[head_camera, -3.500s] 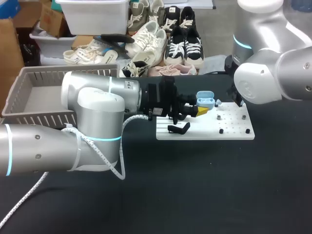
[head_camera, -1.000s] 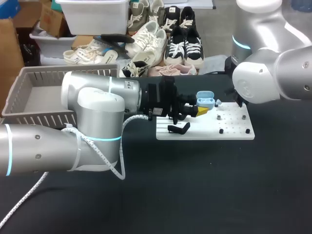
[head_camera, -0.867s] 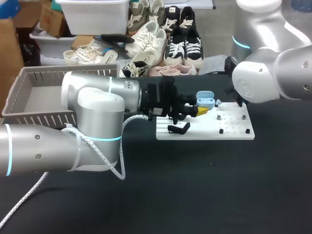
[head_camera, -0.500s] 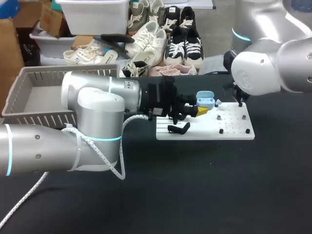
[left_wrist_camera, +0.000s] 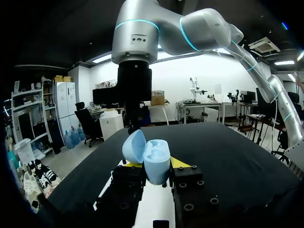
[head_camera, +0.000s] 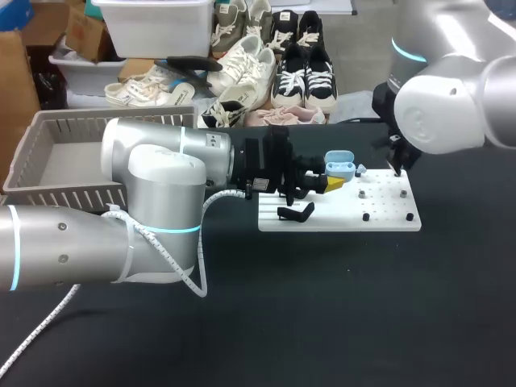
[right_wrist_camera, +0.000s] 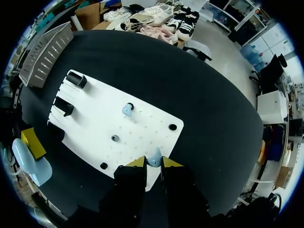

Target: Pick up each earbud case from the left stands, insert the matching earbuds, close the lid, and place the case in the box.

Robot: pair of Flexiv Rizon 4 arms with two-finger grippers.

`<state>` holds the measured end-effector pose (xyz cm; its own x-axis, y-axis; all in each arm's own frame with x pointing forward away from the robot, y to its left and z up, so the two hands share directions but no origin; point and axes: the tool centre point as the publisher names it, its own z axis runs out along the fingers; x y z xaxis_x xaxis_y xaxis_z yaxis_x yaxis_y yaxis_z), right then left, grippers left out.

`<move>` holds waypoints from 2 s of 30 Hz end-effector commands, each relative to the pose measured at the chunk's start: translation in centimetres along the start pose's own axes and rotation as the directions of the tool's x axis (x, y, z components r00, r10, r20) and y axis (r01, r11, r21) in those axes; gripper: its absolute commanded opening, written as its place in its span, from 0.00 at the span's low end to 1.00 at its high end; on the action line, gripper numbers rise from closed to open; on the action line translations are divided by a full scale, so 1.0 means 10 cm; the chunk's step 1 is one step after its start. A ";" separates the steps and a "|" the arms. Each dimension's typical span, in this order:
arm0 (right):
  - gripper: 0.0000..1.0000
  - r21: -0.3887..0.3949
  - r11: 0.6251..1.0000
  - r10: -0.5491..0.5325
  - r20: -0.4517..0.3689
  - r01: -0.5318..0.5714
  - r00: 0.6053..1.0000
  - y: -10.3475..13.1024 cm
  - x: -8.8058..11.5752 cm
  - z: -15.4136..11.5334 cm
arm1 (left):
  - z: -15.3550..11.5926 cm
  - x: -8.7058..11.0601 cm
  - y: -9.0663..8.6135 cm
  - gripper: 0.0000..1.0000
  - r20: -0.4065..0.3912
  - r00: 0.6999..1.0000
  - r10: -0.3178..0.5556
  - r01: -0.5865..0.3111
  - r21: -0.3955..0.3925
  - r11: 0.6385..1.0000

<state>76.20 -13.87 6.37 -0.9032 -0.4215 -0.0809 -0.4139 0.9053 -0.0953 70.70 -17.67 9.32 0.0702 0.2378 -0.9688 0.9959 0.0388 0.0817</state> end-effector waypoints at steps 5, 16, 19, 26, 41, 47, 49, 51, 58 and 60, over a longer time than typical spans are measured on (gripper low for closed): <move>0.00 0.004 1.000 0.002 0.009 -0.002 1.000 0.01 0.04 0.00 | 0.00 0.01 0.00 0.00 0.004 1.000 0.001 -0.001 -0.002 1.000; 0.00 0.004 1.000 0.002 0.009 -0.002 1.000 0.01 0.04 0.00 | 0.00 0.01 0.00 0.00 0.004 1.000 0.001 -0.001 -0.002 1.000; 0.00 0.004 1.000 0.002 0.009 -0.002 1.000 0.01 0.04 0.00 | 0.00 0.01 0.00 0.00 0.004 1.000 0.001 -0.001 -0.002 1.000; 0.00 0.018 0.979 0.205 -0.064 -0.204 0.977 0.00 0.08 -0.11 | 0.00 0.01 0.00 0.00 0.004 1.000 0.001 -0.001 -0.002 1.000; 0.00 0.156 0.663 0.747 -0.200 -0.732 0.634 0.21 0.44 -0.52 | 0.00 0.01 0.00 0.00 0.004 1.000 0.001 -0.001 -0.002 1.000; 0.00 0.216 0.570 0.822 -0.141 -0.793 0.552 0.32 0.50 -0.76 | 0.00 0.01 0.00 0.00 0.004 1.000 0.001 -0.001 -0.002 1.000; 0.00 0.223 0.540 0.841 -0.120 -0.811 0.527 0.36 0.52 -0.86 | 0.00 0.01 0.00 0.00 0.004 1.000 0.001 -0.001 -0.002 1.000; 0.00 0.220 0.517 0.855 -0.108 -0.827 0.507 0.39 0.54 -0.95 | 0.00 0.01 0.00 0.00 0.004 1.000 0.001 -0.001 -0.002 1.000; 0.00 0.179 0.489 0.872 -0.071 -0.854 0.485 0.51 0.55 -1.23 | 0.00 0.01 0.00 0.00 0.004 1.000 0.001 -0.001 -0.002 1.000; 0.00 0.168 0.485 0.874 -0.063 -0.858 0.482 0.55 0.54 -1.30 | 0.00 0.01 0.00 0.00 0.004 1.000 0.001 -0.001 -0.002 1.000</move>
<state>69.02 -10.36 17.53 -0.8065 0.5907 -0.0240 0.5859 0.7932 -0.1658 70.70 -17.67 9.32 0.0702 0.2378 -0.9688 0.9959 0.0388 0.0817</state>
